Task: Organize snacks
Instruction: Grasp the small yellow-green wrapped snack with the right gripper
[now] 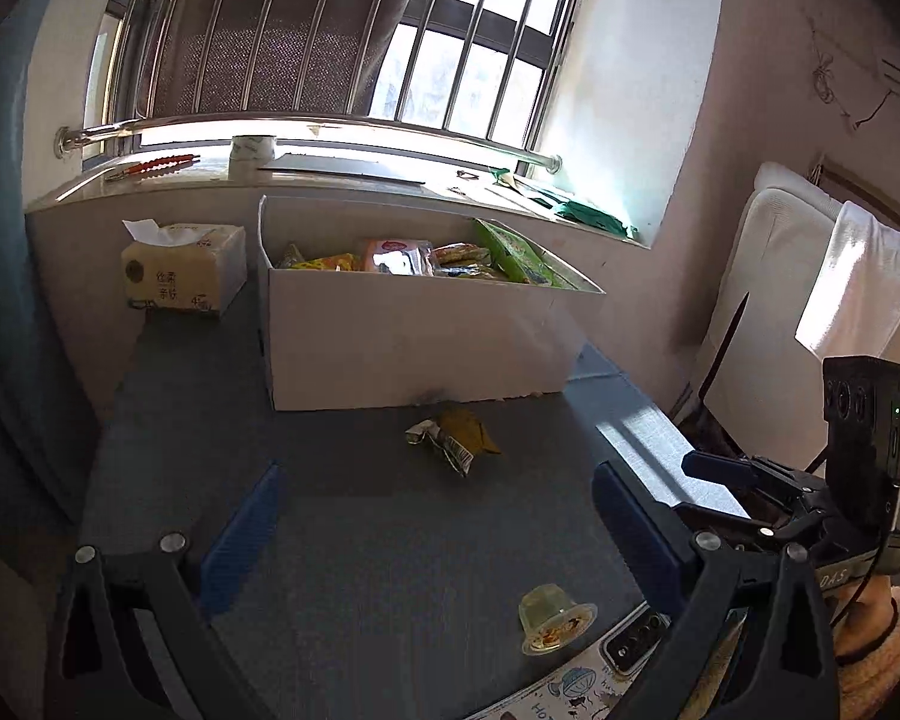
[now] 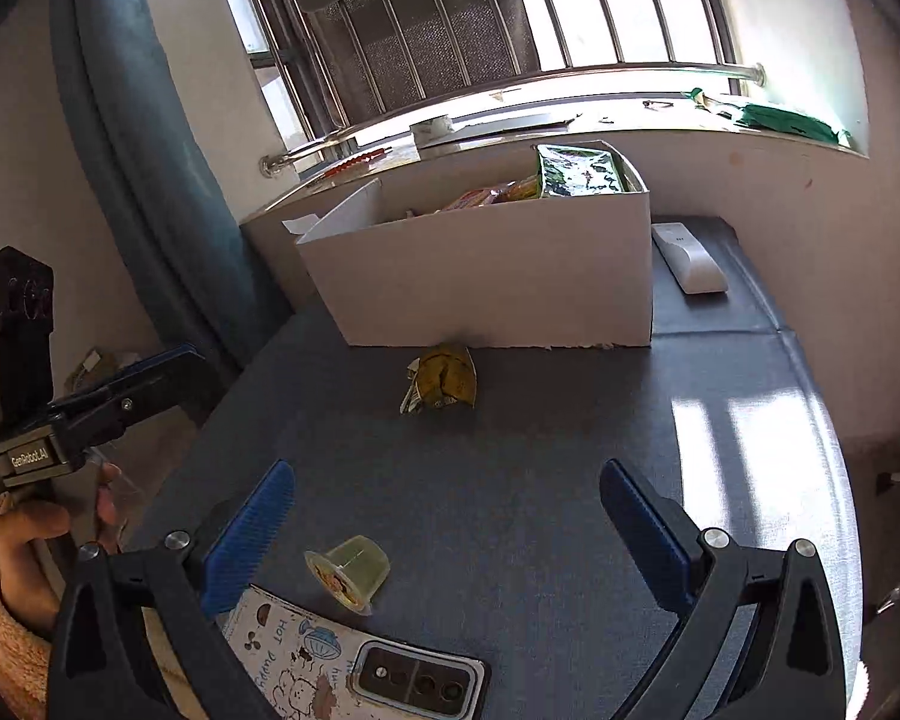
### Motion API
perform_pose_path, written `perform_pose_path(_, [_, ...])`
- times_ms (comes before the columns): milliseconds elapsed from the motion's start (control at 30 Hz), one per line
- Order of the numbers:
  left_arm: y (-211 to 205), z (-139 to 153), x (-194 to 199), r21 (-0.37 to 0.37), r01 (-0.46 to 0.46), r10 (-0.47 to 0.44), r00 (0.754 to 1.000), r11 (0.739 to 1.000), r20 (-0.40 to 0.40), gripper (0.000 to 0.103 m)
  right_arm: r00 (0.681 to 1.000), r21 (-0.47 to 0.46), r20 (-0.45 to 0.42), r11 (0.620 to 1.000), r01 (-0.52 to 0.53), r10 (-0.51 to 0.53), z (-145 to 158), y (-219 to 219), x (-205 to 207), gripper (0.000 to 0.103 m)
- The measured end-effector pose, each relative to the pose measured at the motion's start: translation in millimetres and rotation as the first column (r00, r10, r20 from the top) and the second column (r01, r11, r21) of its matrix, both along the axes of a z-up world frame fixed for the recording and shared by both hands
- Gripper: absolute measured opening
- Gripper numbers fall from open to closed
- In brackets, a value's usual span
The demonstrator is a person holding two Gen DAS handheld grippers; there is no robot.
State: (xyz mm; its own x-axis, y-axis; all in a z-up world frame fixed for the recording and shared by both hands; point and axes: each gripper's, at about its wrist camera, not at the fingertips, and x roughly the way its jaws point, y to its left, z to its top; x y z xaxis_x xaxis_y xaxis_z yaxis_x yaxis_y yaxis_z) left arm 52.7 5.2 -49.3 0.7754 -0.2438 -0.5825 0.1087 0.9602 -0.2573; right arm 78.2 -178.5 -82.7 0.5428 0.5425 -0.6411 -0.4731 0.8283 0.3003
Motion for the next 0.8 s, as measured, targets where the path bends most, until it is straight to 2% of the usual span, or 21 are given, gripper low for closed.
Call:
perform_pose_path(100, [-7, -11, -16, -0.009, 0.010, -0.010, 1.000, 1.000, -0.024, 0.103, 0.999, -0.013, -0.042, 1.000, 0.006, -0.006, -13, -3, 1, 0.103])
perform_pose_path(300, [-12, -13, -31, 0.026, 0.014, -0.014, 1.000, 1.000, -0.025, 0.103, 0.999, -0.032, -0.049, 0.999, -0.025, 0.023, -19, 15, 27, 0.103])
perform_pose_path(533, [-15, -17, -36, 0.042, 0.026, -0.024, 0.999, 0.999, -0.033, 0.103, 0.995, -0.154, -0.028, 0.983, -0.103, 0.100, -21, 72, 79, 0.103])
perform_pose_path(667, [-18, -19, -37, 0.045, 0.036, -0.034, 0.999, 0.998, -0.042, 0.103, 0.989, -0.205, -0.066, 0.969, -0.141, 0.130, -34, 99, 104, 0.103])
perform_pose_path(800, [-20, -22, -35, 0.038, 0.046, -0.043, 0.997, 0.998, -0.056, 0.103, 0.987, -0.302, -0.094, 0.941, -0.156, 0.133, -51, 118, 118, 0.103])
